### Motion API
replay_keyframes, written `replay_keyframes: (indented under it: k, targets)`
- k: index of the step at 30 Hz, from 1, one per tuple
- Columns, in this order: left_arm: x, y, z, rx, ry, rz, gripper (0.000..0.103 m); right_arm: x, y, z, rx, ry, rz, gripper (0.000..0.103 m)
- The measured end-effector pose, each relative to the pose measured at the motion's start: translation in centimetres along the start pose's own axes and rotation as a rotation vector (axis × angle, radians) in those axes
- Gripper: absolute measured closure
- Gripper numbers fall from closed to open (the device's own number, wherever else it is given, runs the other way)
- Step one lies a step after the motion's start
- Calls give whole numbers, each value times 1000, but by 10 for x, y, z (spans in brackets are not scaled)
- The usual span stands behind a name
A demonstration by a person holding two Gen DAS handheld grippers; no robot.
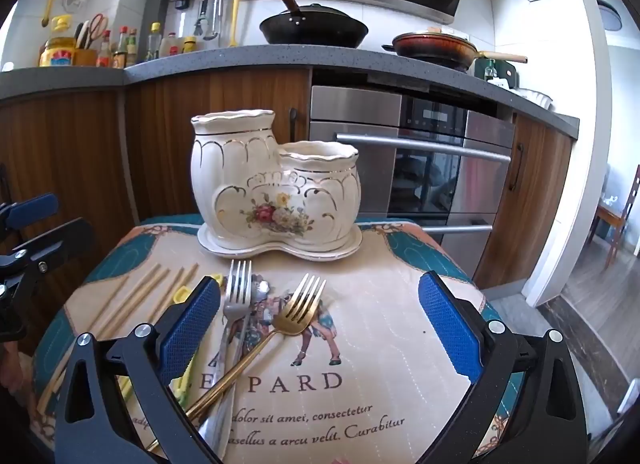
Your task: Organize utensils
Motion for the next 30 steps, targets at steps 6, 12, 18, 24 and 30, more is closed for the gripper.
replay_keyframes:
  k: [6, 12, 18, 24, 30]
  targets:
    - [-1, -7, 2, 37, 35, -15, 5, 0, -5, 0, 19, 3, -4, 4]
    - [7, -10, 0, 41, 49, -26, 5, -5, -1, -2, 9, -18, 3, 4]
    - [7, -12, -2, 45, 53, -26, 5, -1, -9, -1, 13, -19, 4, 4]
    - [6, -12, -4, 48, 52, -26, 5, 0, -10, -1, 13, -18, 3, 4]
    - [7, -13, -2, 52, 54, -25, 5, 1, -11, -2, 11, -17, 3, 4]
Point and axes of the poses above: each gripper's, at about its wrist camera, not at the fingertips, and y roughly against the way its jaws point, x to its left, z to its top, the point moved 4 cm from there along -y, roughly the way its jaws point, and after that the axes turned 9 degrees about x, right-handed, at the moved point
